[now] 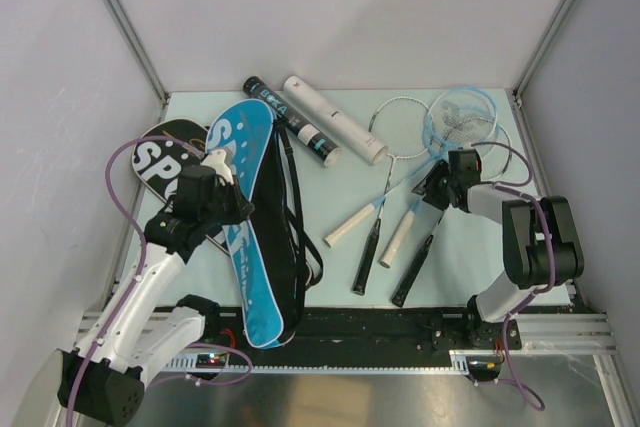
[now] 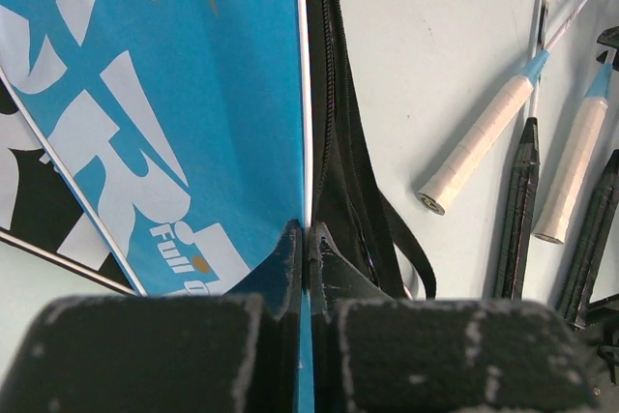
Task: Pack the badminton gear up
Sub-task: Pick up the racket from the center of the board.
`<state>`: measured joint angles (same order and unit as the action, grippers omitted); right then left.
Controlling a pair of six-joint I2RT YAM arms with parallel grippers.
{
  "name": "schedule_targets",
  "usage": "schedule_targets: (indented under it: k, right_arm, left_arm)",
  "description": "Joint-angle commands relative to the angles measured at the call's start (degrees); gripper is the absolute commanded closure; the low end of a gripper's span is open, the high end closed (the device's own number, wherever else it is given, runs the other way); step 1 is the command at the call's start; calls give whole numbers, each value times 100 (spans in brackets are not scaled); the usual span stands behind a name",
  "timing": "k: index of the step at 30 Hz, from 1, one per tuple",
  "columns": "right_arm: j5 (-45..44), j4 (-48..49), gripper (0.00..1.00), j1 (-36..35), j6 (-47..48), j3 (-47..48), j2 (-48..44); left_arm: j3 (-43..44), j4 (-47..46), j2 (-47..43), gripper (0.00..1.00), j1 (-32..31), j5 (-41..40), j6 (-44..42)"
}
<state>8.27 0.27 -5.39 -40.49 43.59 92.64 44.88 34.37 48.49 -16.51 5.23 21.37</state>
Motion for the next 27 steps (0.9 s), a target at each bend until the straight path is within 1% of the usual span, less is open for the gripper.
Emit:
schedule_targets:
  k: [1,3,4,5,7,11,13,18,21,24,27]
  right_arm:
    - [-107,1,53,25,-90,238,236]
    - [16,-1,54,76,-128,279,298]
    - [60,-1,55,105,-140,315,325]
    - [82,-89,56,129,-155,338,338]
    - [83,-164,57,157,-195,355,348]
    - [0,-180,58,141,-227,373,355]
    - [-10,-147,61,136,-217,377,365]
    - [3,-93,77,136,-128,378,369]
    - [-120,-165,85,110,-17,376,244]
    - [-313,-294,96,58,83,378,35]
    - [-482,-413,100,-34,195,378,-271]
  left_arm:
    - [75,-384,-22,100,80,198,-102]
    - [85,-404,-23,100,103,217,-85]
    - [88,-413,-630,100,112,242,-78]
    - [85,-422,-318,100,122,264,-75]
    - [87,-433,-69,100,139,302,-72]
    - [96,-454,27,100,198,395,-58]
    - [90,-465,22,100,242,414,-59]
    - [82,-487,-3,100,306,430,-50]
    - [66,-488,3,100,319,449,-45]
    - [58,-489,-25,100,328,424,-50]
    - [48,-495,-9,100,355,413,-34]
